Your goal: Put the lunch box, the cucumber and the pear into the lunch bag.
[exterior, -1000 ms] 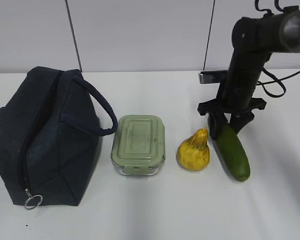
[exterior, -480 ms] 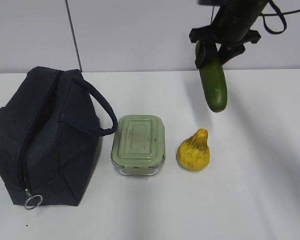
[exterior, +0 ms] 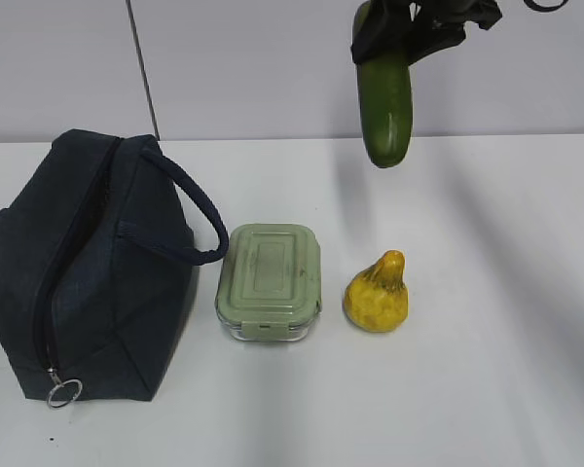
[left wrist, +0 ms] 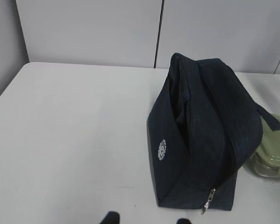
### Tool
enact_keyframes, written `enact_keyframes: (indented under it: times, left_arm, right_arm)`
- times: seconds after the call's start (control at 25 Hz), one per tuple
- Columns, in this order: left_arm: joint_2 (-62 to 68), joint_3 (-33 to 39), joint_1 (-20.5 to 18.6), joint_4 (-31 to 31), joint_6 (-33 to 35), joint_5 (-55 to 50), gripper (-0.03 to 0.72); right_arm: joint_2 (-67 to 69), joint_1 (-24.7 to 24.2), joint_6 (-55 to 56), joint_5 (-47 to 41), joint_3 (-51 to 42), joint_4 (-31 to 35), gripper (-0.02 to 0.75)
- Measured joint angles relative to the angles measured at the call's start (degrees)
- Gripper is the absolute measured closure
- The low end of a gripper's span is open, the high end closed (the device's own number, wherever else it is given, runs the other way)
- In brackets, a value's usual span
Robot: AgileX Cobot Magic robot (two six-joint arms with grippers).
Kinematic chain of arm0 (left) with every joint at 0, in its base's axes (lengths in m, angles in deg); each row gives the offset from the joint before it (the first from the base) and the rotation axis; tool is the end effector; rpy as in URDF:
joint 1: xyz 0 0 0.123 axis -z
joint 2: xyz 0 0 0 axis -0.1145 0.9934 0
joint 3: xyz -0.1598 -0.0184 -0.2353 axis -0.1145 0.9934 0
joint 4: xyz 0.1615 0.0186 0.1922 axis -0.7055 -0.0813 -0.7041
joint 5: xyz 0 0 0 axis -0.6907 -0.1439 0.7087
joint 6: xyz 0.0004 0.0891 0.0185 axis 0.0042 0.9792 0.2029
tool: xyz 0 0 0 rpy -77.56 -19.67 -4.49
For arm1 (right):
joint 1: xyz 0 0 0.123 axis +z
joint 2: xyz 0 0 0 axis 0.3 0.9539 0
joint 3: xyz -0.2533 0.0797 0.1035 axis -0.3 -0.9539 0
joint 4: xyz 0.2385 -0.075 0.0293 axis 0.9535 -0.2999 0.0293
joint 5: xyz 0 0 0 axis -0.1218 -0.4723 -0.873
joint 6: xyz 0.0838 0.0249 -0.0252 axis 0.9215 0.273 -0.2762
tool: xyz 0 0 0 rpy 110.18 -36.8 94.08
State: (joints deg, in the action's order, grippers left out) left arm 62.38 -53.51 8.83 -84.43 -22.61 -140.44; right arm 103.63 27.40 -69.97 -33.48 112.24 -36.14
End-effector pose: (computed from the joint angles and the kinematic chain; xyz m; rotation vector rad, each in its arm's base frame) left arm -0.0123 -0.0022 0.2791 0.0601 2.0513 -0.0543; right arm 0.4355 0.1129 0.3511 -0.3328 2.5714 0.6037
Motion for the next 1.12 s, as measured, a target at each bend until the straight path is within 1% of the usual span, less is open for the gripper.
enact_keyframes:
  times: [0.12, 0.32, 0.4, 0.56, 0.64, 0.8, 0.88, 0.96, 1.12]
  left_arm:
    - [0.5, 0.0, 0.0, 1.1, 0.0, 0.0, 0.452]
    - [6.6, -0.3, 0.0, 5.2, 1.2, 1.5, 0.452]
    - [9.6, -0.6, 0.0, 8.3, 2.6, 5.6, 0.452]
    - [16.9, -0.9, 0.0, 15.9, 8.3, 16.4, 0.445]
    - [22.0, -0.9, 0.0, 18.2, 10.6, 19.5, 0.426]
    - [32.5, -0.9, 0.0, 23.3, 16.4, 25.4, 0.351]
    - [37.5, -0.9, 0.0, 25.1, 18.1, 28.3, 0.319]
    - [42.7, -0.9, 0.0, 26.8, 19.3, 30.5, 0.304]
    - [50.9, -1.6, 0.0, 31.8, 24.5, 31.8, 0.298]
  right_arm:
    - [-0.6, 0.5, -0.9, 0.0, 0.0, 1.4, 0.366]
    - [-0.9, 2.6, -1.0, 0.0, 0.0, 1.9, 0.367]
    - [-0.9, 3.8, -1.1, 0.0, 0.0, 1.9, 0.367]
    - [-0.9, 6.6, -1.4, 0.0, 0.0, 1.9, 0.367]
    - [-0.9, 7.9, -1.4, -0.1, 0.0, 1.9, 0.367]
    - [-0.9, 10.1, -1.5, -0.1, 0.0, 1.9, 0.367]
    - [-0.9, 10.9, -1.6, -0.1, 0.0, 2.1, 0.367]
    - [-0.9, 11.4, -2.0, -0.1, 0.0, 2.8, 0.367]
    - [-0.9, 11.5, -3.6, -0.1, 0.0, 7.7, 0.367]
